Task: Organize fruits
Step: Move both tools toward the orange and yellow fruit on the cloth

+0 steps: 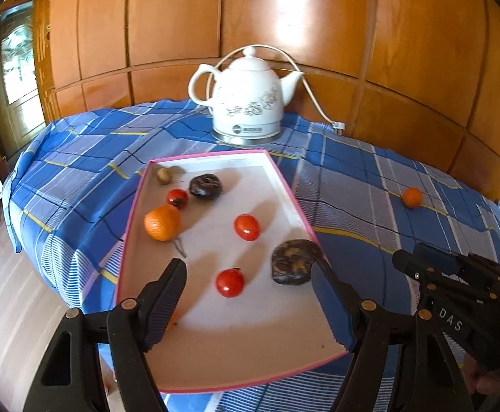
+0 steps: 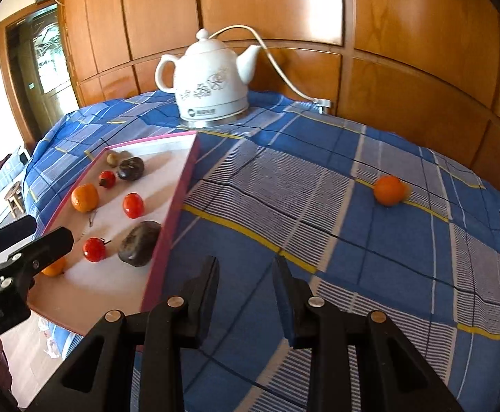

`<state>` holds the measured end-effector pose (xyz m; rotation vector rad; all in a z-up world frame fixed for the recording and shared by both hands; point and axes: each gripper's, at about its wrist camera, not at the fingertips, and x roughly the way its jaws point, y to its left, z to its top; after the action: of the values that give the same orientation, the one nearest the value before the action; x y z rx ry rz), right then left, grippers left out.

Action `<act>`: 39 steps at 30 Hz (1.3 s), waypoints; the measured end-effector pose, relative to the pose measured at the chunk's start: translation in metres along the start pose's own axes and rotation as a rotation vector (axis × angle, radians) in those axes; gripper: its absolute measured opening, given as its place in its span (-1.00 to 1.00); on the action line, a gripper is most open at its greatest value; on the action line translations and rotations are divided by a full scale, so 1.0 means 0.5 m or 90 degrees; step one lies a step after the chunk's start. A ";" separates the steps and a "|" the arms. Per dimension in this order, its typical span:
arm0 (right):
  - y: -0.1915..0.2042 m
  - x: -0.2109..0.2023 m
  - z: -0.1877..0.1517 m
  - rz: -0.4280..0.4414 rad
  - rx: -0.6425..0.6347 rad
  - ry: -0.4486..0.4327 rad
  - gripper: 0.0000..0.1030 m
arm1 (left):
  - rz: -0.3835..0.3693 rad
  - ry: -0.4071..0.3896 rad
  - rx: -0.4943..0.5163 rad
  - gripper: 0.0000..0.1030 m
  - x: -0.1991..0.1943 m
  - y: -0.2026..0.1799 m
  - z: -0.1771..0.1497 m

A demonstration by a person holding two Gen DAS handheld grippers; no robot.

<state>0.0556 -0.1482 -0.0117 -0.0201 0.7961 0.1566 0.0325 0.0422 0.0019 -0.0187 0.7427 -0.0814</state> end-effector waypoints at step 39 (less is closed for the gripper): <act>-0.249 -0.051 0.077 -0.056 0.028 0.048 -0.38 | -0.064 0.028 0.138 0.47 0.027 -0.156 0.017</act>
<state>0.0839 -0.2714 0.0285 -0.0199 0.8714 0.0549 0.0427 -0.0367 0.0027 0.1537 0.7740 -0.2584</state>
